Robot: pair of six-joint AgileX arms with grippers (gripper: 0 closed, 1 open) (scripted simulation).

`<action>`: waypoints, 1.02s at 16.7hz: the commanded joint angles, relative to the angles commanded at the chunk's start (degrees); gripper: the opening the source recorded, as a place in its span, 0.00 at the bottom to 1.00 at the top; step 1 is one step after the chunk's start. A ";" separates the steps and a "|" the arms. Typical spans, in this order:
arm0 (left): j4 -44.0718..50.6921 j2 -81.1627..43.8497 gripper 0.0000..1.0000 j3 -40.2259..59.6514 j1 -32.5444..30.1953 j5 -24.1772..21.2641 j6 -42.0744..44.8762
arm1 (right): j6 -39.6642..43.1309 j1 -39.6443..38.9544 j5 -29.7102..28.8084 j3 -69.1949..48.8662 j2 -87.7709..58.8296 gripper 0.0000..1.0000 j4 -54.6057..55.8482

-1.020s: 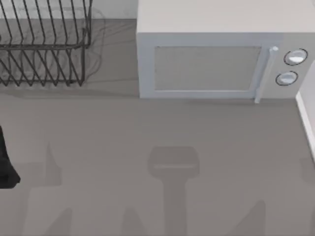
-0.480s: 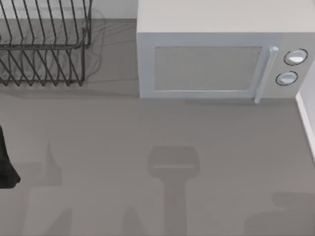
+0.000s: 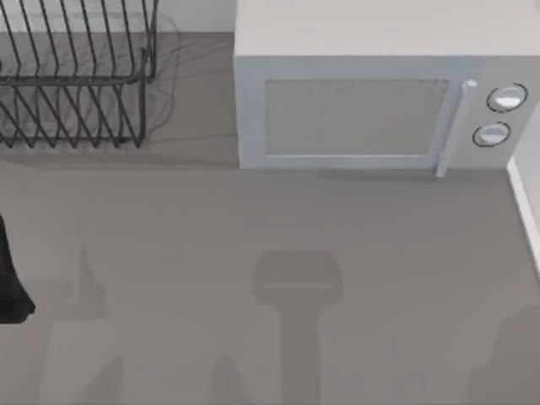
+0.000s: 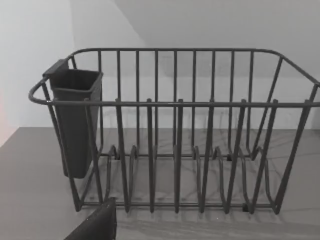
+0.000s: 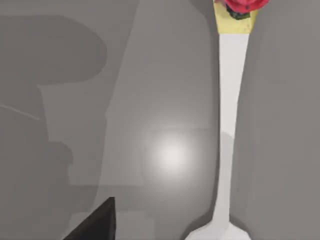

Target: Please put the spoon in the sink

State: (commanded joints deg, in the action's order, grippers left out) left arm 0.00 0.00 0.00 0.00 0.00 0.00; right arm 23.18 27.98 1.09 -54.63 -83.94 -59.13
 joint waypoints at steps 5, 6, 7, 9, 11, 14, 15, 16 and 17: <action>0.00 0.00 1.00 0.00 0.00 0.00 0.00 | -0.08 -0.26 -0.02 0.28 0.10 1.00 0.29; 0.00 0.00 1.00 0.00 0.00 0.00 0.00 | -0.13 -0.24 -0.01 0.70 -0.32 1.00 1.00; 0.00 0.00 1.00 0.00 0.00 0.00 0.00 | -0.19 -0.24 -0.01 1.41 -1.00 1.00 2.28; 0.00 0.00 1.00 0.00 0.00 0.00 0.00 | -0.34 -0.28 0.00 3.60 -3.08 1.00 6.59; 0.00 0.00 1.00 0.00 0.00 0.00 0.00 | -0.46 -0.35 -0.01 6.49 -5.92 1.00 12.61; 0.00 0.00 1.00 0.00 0.00 0.00 0.00 | -0.69 -0.53 -0.02 10.93 -10.01 1.00 21.38; 0.00 0.00 1.00 0.00 0.00 0.00 0.00 | -0.75 -0.57 -0.02 12.05 -11.07 1.00 23.43; 0.00 0.00 1.00 0.00 0.00 0.00 0.00 | -0.80 -0.61 -0.02 12.89 -11.84 1.00 24.88; 0.00 0.00 1.00 0.00 0.00 0.00 0.00 | -0.83 -0.63 -0.02 13.39 -12.29 1.00 25.72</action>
State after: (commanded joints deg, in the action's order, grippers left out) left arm 0.00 0.00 0.00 0.00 0.00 0.00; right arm 22.35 27.34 1.07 -41.24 -96.23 -33.41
